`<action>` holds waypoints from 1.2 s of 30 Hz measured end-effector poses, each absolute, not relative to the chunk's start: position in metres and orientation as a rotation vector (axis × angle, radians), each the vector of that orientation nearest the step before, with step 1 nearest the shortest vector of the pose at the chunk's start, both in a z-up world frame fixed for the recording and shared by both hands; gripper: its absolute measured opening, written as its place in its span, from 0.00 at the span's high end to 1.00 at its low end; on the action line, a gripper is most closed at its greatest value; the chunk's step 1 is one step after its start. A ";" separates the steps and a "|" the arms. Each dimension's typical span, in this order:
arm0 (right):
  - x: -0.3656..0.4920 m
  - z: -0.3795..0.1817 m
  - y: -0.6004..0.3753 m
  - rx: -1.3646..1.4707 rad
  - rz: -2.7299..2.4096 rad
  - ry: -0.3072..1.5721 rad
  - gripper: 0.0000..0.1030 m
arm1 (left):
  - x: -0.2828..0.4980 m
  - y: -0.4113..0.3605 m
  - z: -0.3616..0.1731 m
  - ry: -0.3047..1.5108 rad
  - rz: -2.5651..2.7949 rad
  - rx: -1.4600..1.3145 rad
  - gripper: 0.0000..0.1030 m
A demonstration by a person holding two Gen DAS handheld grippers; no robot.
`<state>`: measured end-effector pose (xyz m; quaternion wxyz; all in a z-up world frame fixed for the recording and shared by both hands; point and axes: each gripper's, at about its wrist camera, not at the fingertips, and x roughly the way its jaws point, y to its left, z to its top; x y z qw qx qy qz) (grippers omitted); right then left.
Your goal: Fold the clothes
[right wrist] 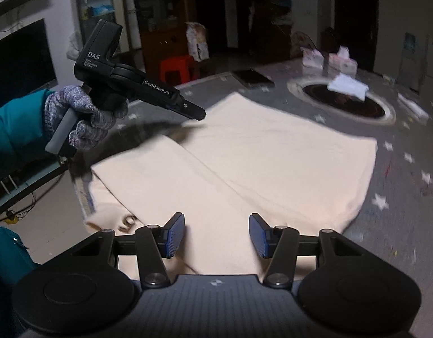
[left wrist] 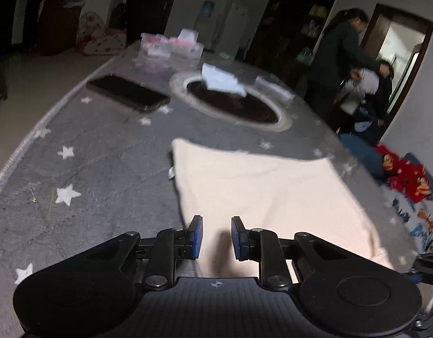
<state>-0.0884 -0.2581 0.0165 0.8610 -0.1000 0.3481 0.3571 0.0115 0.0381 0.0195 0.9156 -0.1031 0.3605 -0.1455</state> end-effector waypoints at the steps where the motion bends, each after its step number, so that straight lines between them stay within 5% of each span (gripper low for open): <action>1: -0.089 0.015 -0.260 -0.205 0.744 0.733 0.50 | 0.010 0.039 0.019 0.740 -0.293 -0.203 0.78; 10: -0.103 0.014 -0.271 -0.187 0.733 0.732 0.50 | -0.006 0.043 0.019 0.714 -0.257 -0.115 0.74; 15: -0.114 0.024 -0.274 -0.226 0.730 0.715 0.50 | -0.066 0.020 0.040 0.641 -0.431 0.029 0.53; 25: -0.136 0.035 -0.280 -0.361 0.731 0.711 0.44 | -0.169 -0.018 0.039 0.563 -0.763 0.393 0.35; 32: -0.151 0.035 -0.277 -0.450 0.741 0.689 0.40 | -0.179 -0.045 0.019 0.530 -0.811 0.514 0.43; 36: -0.160 0.034 -0.275 -0.494 0.753 0.680 0.36 | -0.178 -0.051 0.015 0.503 -0.823 0.535 0.76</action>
